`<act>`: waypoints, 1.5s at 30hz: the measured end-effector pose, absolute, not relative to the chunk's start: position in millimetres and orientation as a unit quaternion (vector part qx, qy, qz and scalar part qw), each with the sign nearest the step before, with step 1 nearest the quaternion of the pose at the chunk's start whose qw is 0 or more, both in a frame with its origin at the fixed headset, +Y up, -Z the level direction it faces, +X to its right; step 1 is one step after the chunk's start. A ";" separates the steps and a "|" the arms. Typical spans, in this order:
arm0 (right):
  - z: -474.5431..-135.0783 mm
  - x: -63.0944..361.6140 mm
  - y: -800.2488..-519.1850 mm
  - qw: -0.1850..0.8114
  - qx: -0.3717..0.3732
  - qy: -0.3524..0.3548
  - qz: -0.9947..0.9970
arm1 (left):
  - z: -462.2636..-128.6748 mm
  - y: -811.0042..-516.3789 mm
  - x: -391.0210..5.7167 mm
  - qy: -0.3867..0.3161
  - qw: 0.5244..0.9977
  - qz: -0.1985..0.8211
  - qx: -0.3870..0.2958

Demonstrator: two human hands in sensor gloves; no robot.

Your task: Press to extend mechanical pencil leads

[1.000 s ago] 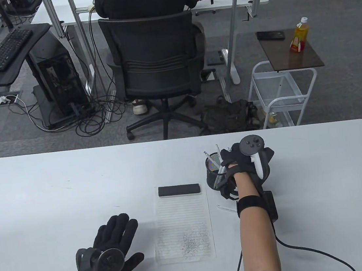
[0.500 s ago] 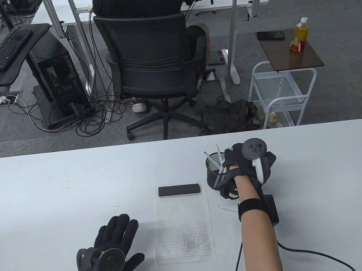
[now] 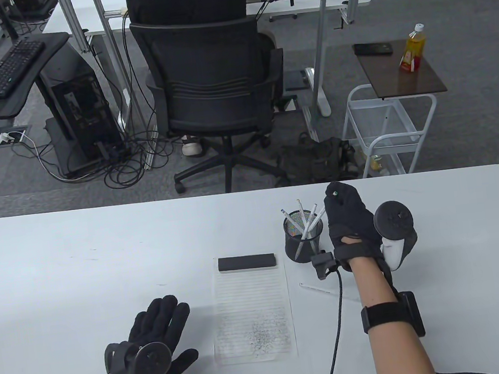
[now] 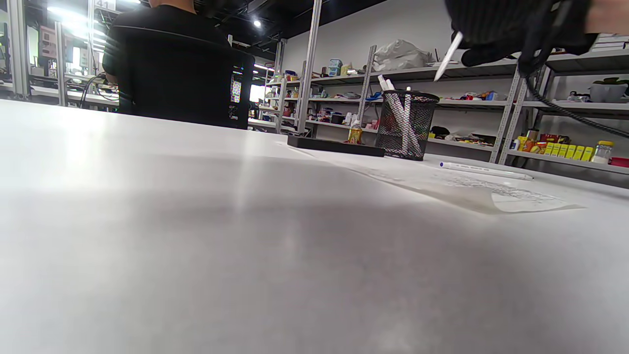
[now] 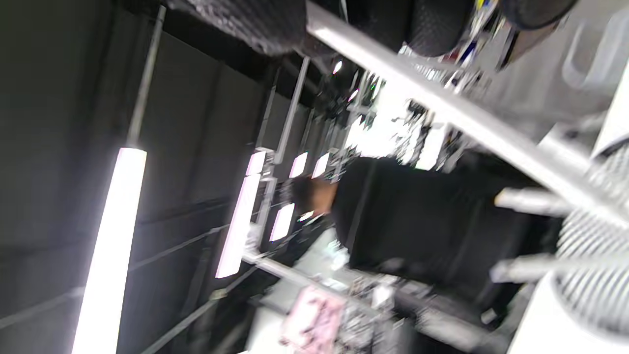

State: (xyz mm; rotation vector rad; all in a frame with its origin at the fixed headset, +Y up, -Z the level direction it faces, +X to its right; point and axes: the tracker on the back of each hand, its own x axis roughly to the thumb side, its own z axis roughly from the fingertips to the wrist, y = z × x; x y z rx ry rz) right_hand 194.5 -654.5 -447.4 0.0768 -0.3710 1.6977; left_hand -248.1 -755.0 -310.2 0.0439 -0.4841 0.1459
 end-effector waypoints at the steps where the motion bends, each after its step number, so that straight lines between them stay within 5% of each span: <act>1: -439.0 192.8 -656.8 0.675 0.051 -0.137 0.723 | -310.3 -755.1 -247.9 -0.240 0.968 0.072 0.022; 11: -394.6 173.2 -713.4 0.795 0.120 -0.016 0.594 | -309.3 -754.1 -247.2 -0.245 0.967 0.070 0.024; 25: -399.0 164.3 -764.6 0.869 0.085 -0.065 0.483 | -309.7 -757.6 -245.8 -0.245 0.967 0.071 0.018; 45: -400.6 160.0 -768.9 0.887 0.132 -0.066 0.438 | -310.4 -759.3 -245.6 -0.246 0.967 0.072 0.013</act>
